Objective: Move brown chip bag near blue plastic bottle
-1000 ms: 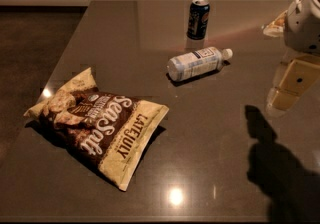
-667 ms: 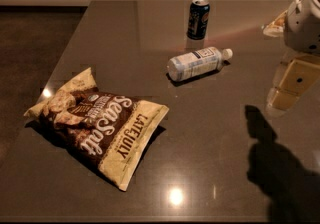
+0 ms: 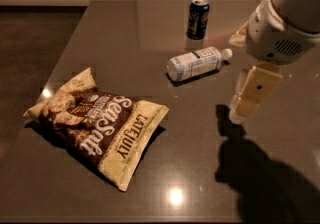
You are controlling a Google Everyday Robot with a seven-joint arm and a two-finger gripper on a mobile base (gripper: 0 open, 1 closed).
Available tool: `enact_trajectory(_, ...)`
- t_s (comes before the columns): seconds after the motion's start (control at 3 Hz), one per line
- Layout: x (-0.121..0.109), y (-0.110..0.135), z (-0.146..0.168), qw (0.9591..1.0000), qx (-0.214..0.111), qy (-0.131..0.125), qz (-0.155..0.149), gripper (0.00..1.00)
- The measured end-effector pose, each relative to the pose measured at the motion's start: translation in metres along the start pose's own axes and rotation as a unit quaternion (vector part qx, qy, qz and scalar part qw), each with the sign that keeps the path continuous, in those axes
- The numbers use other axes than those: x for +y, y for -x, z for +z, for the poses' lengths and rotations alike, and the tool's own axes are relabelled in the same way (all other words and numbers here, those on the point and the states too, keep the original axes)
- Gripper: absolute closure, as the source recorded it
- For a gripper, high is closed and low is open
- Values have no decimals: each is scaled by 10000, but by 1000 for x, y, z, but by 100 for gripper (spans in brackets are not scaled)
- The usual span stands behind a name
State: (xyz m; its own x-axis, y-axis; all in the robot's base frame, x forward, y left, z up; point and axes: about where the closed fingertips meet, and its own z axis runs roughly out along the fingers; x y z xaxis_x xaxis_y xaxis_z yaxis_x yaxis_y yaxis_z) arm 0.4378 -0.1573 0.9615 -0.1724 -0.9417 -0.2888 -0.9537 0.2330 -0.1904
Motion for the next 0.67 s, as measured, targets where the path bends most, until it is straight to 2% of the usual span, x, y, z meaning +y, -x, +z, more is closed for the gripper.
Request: enact_trajectory(0.67,36,72,41,9989,-224,369,-196,0)
